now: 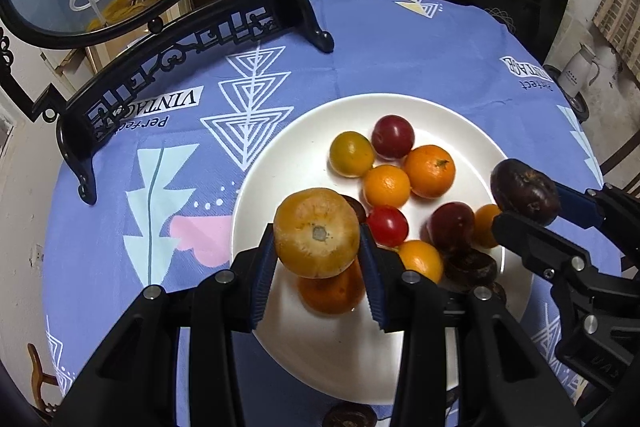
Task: Organize fruits
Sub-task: 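Lower the mangosteen and tangerine onto the white plate and open both tools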
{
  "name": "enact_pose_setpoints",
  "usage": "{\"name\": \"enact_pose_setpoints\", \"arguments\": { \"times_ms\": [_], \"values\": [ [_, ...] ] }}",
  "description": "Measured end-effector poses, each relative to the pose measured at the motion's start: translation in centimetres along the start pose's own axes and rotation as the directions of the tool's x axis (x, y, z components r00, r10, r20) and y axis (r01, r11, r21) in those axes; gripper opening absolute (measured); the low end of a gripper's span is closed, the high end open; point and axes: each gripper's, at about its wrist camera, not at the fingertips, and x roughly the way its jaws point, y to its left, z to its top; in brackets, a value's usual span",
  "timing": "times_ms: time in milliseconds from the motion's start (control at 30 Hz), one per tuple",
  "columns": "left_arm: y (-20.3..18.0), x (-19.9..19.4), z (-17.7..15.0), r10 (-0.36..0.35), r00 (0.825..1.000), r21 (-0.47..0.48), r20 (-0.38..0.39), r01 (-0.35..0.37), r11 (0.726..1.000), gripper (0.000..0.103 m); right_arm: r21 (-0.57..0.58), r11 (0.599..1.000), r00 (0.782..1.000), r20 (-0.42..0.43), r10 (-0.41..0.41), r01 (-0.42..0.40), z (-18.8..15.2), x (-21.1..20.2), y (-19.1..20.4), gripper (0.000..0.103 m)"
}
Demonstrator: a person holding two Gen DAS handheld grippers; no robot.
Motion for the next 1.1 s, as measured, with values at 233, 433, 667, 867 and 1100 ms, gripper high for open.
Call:
{"name": "enact_pose_setpoints", "arguments": {
  "times_ms": [233,433,667,867,1100],
  "values": [
    [0.2,1.2,0.8,0.022,1.0,0.008,-0.012,-0.022,1.0,0.04,-0.004,1.0,1.0,-0.009,-0.022,0.021,0.8,1.5,-0.3,0.044],
    [0.4,1.1,1.1,0.065,0.998,-0.011,0.013,-0.065,0.998,0.074,-0.002,0.999,0.999,-0.012,-0.039,0.039,1.1,2.4,-0.5,0.06],
    [1.2,-0.7,1.0,0.064,0.997,-0.035,0.04,-0.063,0.997,0.074,-0.006,0.999,0.999,0.011,-0.04,0.04,0.8,0.6,-0.3,0.062],
    [0.9,-3.0,-0.4,0.07,0.995,-0.012,0.07,-0.069,0.998,0.074,0.014,0.999,0.999,0.009,-0.05,0.049,-0.4,-1.1,-0.2,0.062],
    [1.7,-5.6,-3.0,0.07,0.994,-0.028,0.085,-0.068,0.997,0.075,0.009,0.999,0.999,0.028,-0.037,0.037,-2.9,-4.2,0.5,0.063]
  ]
}}
